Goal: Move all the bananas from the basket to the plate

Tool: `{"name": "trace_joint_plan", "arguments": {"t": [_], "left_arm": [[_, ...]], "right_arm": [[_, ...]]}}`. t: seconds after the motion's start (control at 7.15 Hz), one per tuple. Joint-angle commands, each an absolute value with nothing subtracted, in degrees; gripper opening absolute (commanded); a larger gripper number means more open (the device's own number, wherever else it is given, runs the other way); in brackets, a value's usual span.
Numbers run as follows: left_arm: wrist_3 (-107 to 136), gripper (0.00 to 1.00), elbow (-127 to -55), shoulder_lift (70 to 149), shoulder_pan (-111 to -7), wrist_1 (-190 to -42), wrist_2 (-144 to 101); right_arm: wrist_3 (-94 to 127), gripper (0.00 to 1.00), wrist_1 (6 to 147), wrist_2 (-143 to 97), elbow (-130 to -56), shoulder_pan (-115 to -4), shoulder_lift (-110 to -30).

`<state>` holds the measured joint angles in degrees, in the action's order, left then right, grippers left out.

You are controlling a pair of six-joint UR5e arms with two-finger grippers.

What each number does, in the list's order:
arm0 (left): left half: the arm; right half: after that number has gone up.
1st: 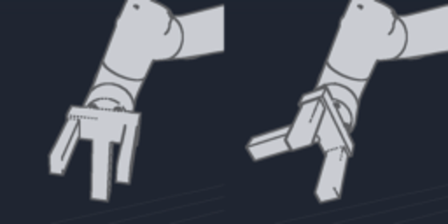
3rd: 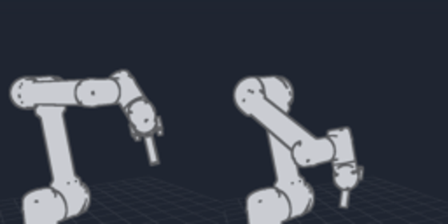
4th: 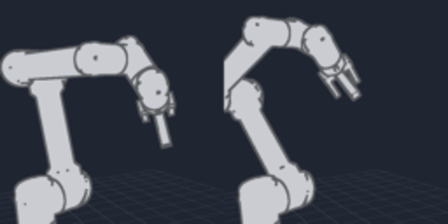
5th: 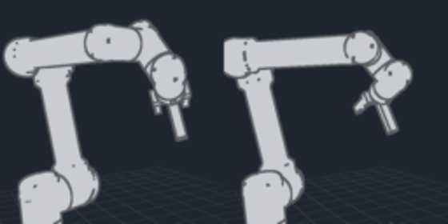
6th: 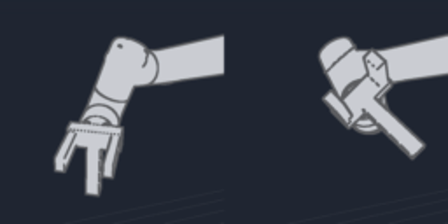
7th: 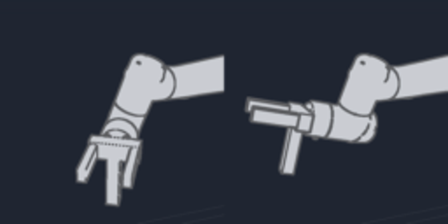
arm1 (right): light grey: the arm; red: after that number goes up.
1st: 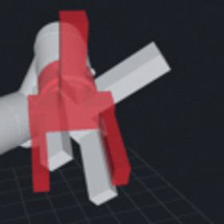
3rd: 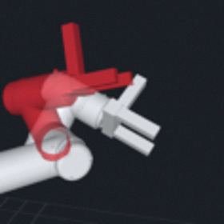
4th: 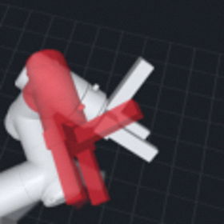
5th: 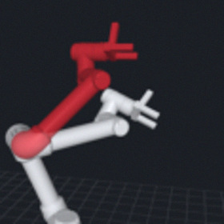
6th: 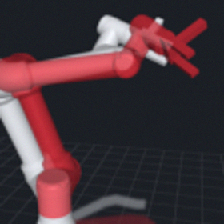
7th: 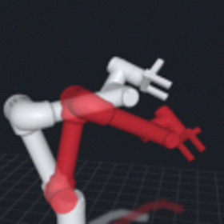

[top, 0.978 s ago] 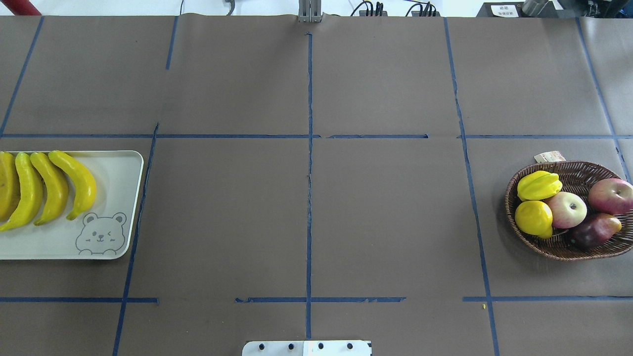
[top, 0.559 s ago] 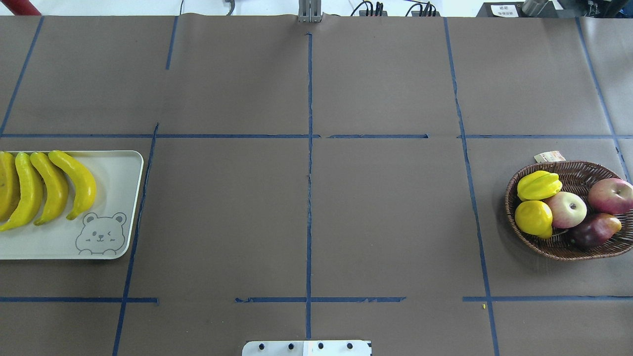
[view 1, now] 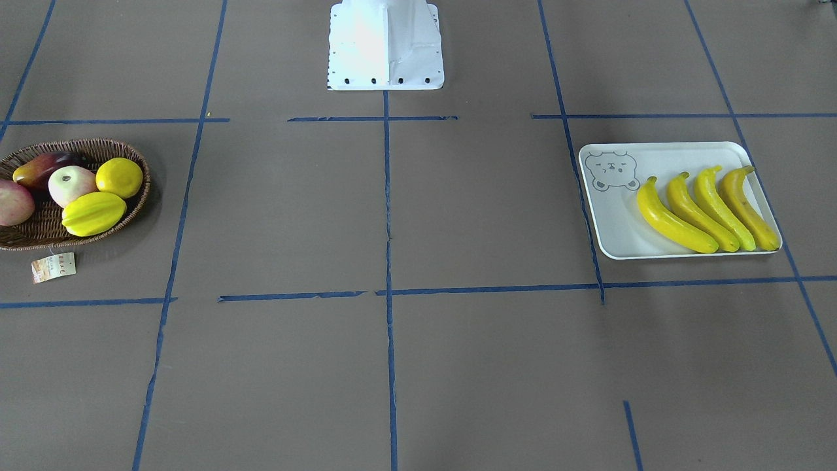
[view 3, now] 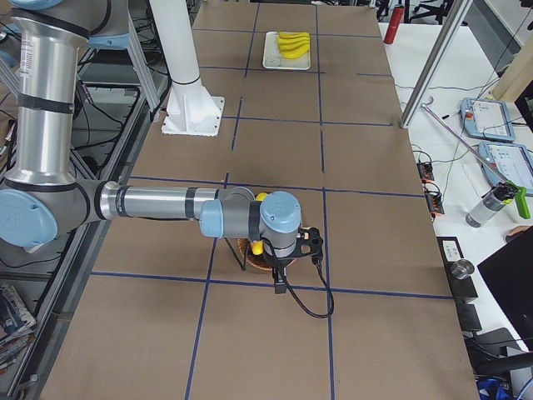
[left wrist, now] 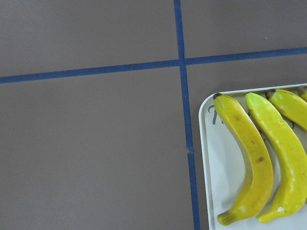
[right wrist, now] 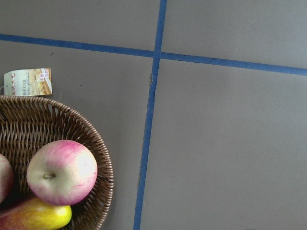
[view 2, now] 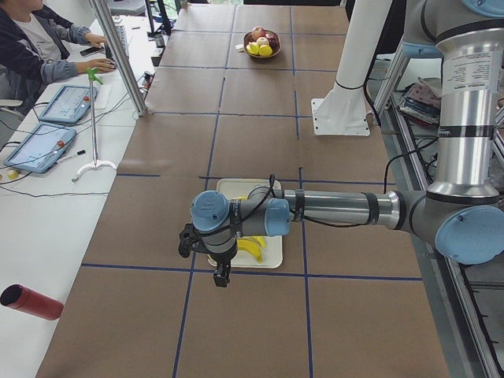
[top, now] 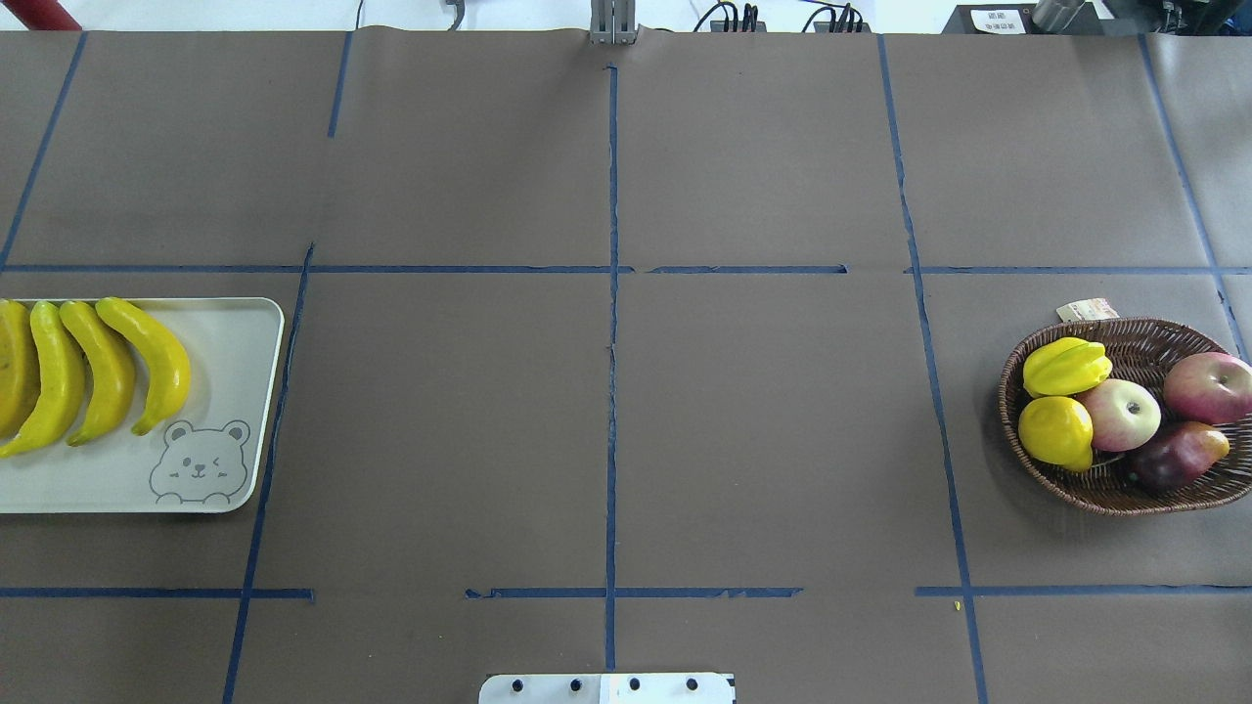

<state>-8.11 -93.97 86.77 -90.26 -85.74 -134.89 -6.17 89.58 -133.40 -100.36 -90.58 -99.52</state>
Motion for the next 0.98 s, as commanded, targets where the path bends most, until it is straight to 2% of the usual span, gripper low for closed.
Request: {"name": "trace_joint_plan", "arguments": {"t": [0.0, 0.84], "left_arm": [[-8.26, 1.0, -94.13, 86.48, -90.18, -85.78, -134.82], [-8.26, 1.0, -94.13, 86.49, -89.91, -85.78, -134.82]], "right_arm": [[-6.06, 1.0, 89.38, -133.59, -100.28, -90.53, -99.58], [-5.27, 1.0, 89.38, -133.77, -99.23, -90.35, -99.76]]}}
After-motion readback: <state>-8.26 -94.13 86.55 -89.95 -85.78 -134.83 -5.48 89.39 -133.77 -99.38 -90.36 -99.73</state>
